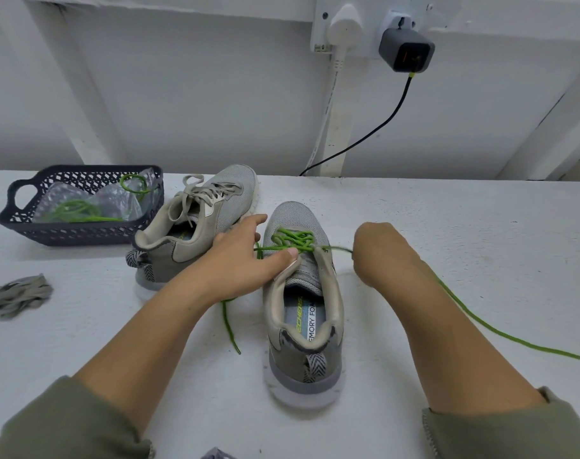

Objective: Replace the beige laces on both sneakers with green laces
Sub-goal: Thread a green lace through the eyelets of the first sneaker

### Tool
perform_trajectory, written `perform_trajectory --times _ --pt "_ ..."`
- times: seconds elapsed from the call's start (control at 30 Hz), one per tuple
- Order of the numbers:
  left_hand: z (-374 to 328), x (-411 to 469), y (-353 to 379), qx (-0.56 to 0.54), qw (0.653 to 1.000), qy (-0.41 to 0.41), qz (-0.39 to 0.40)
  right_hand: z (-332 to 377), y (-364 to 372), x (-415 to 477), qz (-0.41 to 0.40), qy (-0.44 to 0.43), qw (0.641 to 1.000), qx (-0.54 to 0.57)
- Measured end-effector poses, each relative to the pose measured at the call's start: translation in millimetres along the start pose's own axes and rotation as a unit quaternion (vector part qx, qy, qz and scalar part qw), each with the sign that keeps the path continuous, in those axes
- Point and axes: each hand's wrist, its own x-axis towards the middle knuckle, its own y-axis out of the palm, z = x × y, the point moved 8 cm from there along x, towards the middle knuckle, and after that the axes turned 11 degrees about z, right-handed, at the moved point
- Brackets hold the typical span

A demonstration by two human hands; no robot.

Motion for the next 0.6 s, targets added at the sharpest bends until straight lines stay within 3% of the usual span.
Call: perform_trajectory --times 0.1,0.23,0.27,0.43,0.6 --pt "2.9 0.1 0.3 -0.005 1.000 -0.007 0.003 25.1 -7.5 -6.0 -0.036 -0.126 0.990 0.060" --pt "2.4 0.1 1.1 0.003 1.000 -0.006 0.005 -3.9 5.2 5.4 0.036 0.025 0.999 -0.009" --pt "2.4 0.3 1.9 0.005 1.000 -0.006 0.004 -3.7 6.6 4.6 0.057 0.014 0.998 -0.021" --pt "5.9 0.8 2.4 0.003 1.000 -0.016 0.003 30.3 -17.5 -23.7 0.054 -0.213 0.971 0.093" --pt "7.0 0.8 3.9 -0.014 1.000 -0.008 0.006 0.3 -17.3 -4.7 0.018 -0.126 0.982 0.138"
